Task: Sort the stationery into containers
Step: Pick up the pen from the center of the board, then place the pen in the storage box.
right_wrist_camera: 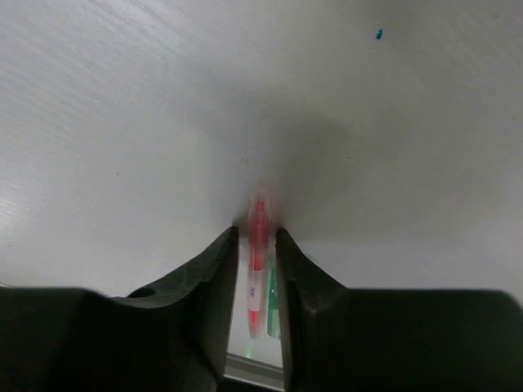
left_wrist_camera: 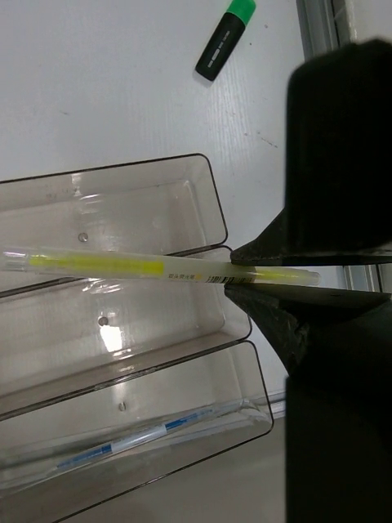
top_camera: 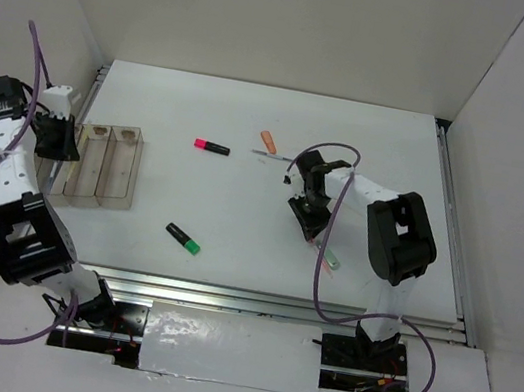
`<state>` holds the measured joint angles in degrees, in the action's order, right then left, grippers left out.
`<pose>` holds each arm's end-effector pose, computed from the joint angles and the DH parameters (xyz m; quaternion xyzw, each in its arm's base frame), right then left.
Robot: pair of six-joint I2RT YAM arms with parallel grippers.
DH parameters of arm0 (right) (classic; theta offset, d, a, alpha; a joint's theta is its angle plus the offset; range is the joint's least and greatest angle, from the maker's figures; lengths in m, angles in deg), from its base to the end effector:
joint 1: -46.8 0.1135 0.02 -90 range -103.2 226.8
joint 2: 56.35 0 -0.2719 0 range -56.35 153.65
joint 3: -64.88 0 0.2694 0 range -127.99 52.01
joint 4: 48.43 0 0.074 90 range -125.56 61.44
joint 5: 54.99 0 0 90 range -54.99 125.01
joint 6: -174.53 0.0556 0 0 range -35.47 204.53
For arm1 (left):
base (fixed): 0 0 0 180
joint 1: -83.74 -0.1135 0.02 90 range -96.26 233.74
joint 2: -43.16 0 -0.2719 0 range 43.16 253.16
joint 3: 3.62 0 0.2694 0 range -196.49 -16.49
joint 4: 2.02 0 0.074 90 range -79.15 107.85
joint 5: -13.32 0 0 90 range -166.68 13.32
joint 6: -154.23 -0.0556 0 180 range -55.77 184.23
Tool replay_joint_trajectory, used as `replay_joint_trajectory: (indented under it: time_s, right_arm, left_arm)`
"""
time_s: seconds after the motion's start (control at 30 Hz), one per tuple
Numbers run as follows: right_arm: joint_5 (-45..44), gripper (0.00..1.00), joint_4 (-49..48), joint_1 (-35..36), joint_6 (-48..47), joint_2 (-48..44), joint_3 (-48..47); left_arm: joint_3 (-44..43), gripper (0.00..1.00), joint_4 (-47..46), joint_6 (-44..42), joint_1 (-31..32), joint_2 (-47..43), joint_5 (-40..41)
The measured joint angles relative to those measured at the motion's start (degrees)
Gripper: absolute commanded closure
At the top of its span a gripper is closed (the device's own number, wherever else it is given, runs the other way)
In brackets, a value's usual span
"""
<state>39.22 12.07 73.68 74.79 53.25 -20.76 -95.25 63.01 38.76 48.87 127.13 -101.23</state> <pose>0.3281 0.1709 0.1314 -0.3153 0.9471 0.0435 0.0423 0.2804 0.1672 0.3149 -0.0173 0.9395 -0.0385 0.3399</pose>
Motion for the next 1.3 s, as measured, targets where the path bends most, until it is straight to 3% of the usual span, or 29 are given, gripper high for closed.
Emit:
replay_joint_trajectory:
  time_s: [0.07,0.13,0.17,0.67,0.73,0.77,0.8,0.9,1.0,1.03,1.2,1.3]
  right_arm:
    - [-0.74,0.77,0.11,0.0,0.0,0.44,-0.44]
    - [-1.29,0.96,0.13,0.0,-0.17,0.52,-0.52]
    - [-1.38,1.0,0.11,0.0,-0.26,0.52,-0.52]
    - [1.49,1.0,1.88,0.02,-0.35,-0.7,-2.86]
    - [2.45,1.0,2.38,0.04,-0.35,-1.99,-3.69]
    - [2.89,1.0,2.67,0.07,-0.35,-2.71,-4.07]
    - [3.37,1.0,2.91,0.11,-0.37,-3.5,-4.44]
    - [4.7,1.0,3.82,0.15,-0.37,-5.33,-5.51]
    - [5.88,1.0,4.63,0.15,-0.37,-6.73,-6.6]
    - [6.29,1.0,4.81,0.15,-0.35,-7.23,-6.93]
    - [10.54,1.0,6.19,-0.63,-0.15,-10.97,-8.48]
    - [16.11,1.0,6.43,-2.58,0.37,-14.49,-10.8]
  left_arm:
    - [0.0,1.0,-0.37,-0.02,-0.2,0.83,0.63]
    - [0.0,1.0,-0.92,-0.15,-0.22,1.73,1.4]
    - [0.02,1.0,-1.36,-0.35,-0.22,2.38,2.01]
    - [-3.56,0.95,-6.86,-1.6,-2.51,17.38,12.61]
    - [-4.39,0.91,-7.3,-1.57,-2.54,18.01,13.62]
    - [-4.92,0.87,-7.52,-1.55,-2.54,18.34,14.12]
    - [-5.38,0.75,-7.63,-1.53,-2.54,18.71,14.43]
    - [-7.3,0.6,-7.87,-1.49,-2.54,20.26,15.17]
    - [-8.79,0.55,-8.13,-1.25,-2.54,22.05,15.65]
    - [-8.98,0.46,-8.17,-1.25,-2.54,22.38,15.61]
    - [-9.6,0.43,-7.45,-1.25,-2.56,22.23,11.82]
    - [-10.38,0.39,-5.9,-1.22,-2.51,20.35,3.82]
